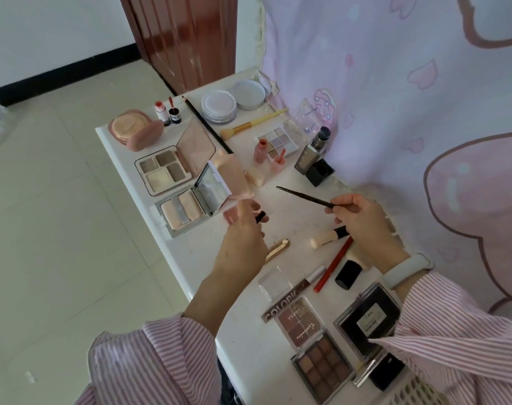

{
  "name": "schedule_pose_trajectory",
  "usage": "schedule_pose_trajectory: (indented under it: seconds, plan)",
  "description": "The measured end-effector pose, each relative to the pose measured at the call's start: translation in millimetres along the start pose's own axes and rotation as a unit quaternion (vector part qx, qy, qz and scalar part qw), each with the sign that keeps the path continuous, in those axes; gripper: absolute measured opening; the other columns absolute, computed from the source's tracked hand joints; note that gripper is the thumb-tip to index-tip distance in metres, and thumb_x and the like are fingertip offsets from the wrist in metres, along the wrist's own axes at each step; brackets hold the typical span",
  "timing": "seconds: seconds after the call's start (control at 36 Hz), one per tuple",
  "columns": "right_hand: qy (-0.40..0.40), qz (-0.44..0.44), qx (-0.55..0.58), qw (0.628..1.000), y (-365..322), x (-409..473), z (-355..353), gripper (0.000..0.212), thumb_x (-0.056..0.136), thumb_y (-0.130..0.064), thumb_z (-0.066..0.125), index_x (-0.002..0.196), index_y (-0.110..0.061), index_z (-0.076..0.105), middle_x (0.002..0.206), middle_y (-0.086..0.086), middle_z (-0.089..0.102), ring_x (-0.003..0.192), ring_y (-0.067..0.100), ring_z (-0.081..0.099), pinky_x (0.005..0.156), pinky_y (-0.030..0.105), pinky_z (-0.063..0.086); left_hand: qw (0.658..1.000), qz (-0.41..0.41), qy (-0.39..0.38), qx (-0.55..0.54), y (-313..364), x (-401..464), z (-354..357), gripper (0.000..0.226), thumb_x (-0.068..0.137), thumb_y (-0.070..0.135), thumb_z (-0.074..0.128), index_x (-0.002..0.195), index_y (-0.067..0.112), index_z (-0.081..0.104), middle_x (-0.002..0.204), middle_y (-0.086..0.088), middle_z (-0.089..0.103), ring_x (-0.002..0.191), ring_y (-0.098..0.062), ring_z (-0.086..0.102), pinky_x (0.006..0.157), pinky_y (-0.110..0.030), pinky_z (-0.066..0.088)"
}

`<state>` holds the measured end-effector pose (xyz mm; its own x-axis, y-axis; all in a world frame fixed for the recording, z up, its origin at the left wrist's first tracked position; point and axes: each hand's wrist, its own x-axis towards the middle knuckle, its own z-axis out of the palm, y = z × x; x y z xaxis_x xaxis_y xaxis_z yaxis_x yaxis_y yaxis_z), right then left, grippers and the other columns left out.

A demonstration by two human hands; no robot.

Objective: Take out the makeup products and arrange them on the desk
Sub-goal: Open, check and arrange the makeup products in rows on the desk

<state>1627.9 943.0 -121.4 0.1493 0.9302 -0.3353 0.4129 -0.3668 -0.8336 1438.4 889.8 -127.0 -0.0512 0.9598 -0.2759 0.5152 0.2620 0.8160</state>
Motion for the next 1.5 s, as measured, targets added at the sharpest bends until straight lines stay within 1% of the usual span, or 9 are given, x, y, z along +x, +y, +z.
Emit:
schedule_pose_trajectory:
  seconds: [0.08,0.25,0.36,0.44,0.64,0.94,1.14,1.33,1.5]
  plan:
    - [0.029,-0.009,-0.057,0.998,5.7,8.5,4.7,0.015,0.090,-0.003,0.050,0.095,-0.014,0.058,0.091,0.001,0.066,0.087,0.014,0.058,0.078,0.024,0.045,1.000,-0.003,0.008,0.019,7.6,13.4,6.4,0.018,0.094,0.003,0.044,0.112,0.006,0.043,0.105,-0.012,0.063,0.088,-0.026,0.061,0.078,-0.043,0.051]
    - [0.038,-0.081,-0.206,0.975,15.2,22.8,13.1,0.011,0.087,-0.008,0.056,0.095,-0.008,0.063,0.086,-0.003,0.057,0.081,0.013,0.051,0.071,0.017,0.035,0.972,0.107,0.039,0.208,9.8,33.9,25.5,0.019,0.092,0.016,0.055,0.108,0.011,0.065,0.100,-0.007,0.065,0.091,-0.026,0.059,0.078,-0.036,0.047]
    - [0.040,-0.091,-0.230,0.968,16.8,34.5,20.7,0.009,0.085,-0.004,0.056,0.090,-0.004,0.064,0.089,0.005,0.059,0.081,0.015,0.049,0.071,0.017,0.034,0.932,0.170,0.098,0.305,7.1,48.1,36.6,0.020,0.058,0.006,0.084,0.072,0.017,0.075,0.070,-0.002,0.062,0.067,-0.026,0.058,0.063,-0.034,0.045]
    - [0.018,-0.104,-0.255,0.961,18.9,39.6,24.4,0.008,0.086,-0.004,0.055,0.088,-0.004,0.063,0.093,0.010,0.060,0.083,0.018,0.052,0.074,0.020,0.036,0.922,0.190,0.116,0.317,4.9,57.4,40.0,0.028,0.050,0.007,0.088,0.069,0.021,0.075,0.068,0.001,0.060,0.066,-0.024,0.056,0.060,-0.032,0.043]
    - [-0.006,-0.115,-0.256,0.960,19.7,41.2,27.8,0.008,0.086,-0.005,0.056,0.091,-0.006,0.062,0.096,0.010,0.062,0.083,0.017,0.053,0.075,0.019,0.038,0.933,0.205,0.092,0.280,-2.4,70.7,49.0,0.031,0.054,-0.008,0.080,0.078,0.011,0.075,0.078,-0.009,0.061,0.068,-0.029,0.058,0.050,-0.032,0.044]
    - [-0.007,-0.135,-0.213,0.968,18.0,28.4,24.3,0.021,0.090,-0.004,0.052,0.109,-0.005,0.060,0.105,0.008,0.060,0.090,0.015,0.053,0.082,0.020,0.041,0.960,0.212,0.075,0.169,-0.9,66.6,50.6,0.040,0.072,-0.011,0.064,0.110,0.001,0.065,0.104,-0.016,0.065,0.085,-0.034,0.065,0.062,-0.041,0.057]
    - [-0.006,-0.241,-0.231,0.943,11.3,8.6,32.7,0.014,0.089,-0.006,0.055,0.101,-0.006,0.062,0.093,0.002,0.060,0.078,0.008,0.051,0.072,0.007,0.038,0.958,0.202,0.172,0.110,-17.8,17.6,21.9,0.025,0.082,0.004,0.054,0.102,0.004,0.069,0.097,-0.010,0.068,0.086,-0.025,0.065,0.071,-0.033,0.055]
    - [-0.060,-0.259,-0.347,0.899,-6.5,-8.8,90.1,0.050,0.087,-0.046,0.055,0.118,-0.007,0.053,0.109,0.009,0.058,0.103,0.025,0.050,0.087,0.036,0.043,0.952,0.119,0.229,0.164,-67.1,-32.2,-6.8,0.034,0.084,0.016,0.041,0.103,0.007,0.068,0.097,-0.007,0.068,0.089,-0.028,0.064,0.077,-0.036,0.049]
    - [-0.020,-0.191,-0.412,0.891,-10.0,-19.7,128.6,0.079,0.072,-0.069,0.056,0.117,-0.005,0.044,0.115,0.010,0.049,0.107,0.027,0.045,0.082,0.037,0.042,0.954,0.085,0.220,0.187,-87.1,-52.0,-20.6,0.034,0.085,0.019,0.041,0.103,0.008,0.069,0.101,-0.005,0.069,0.096,-0.027,0.063,0.082,-0.035,0.045]
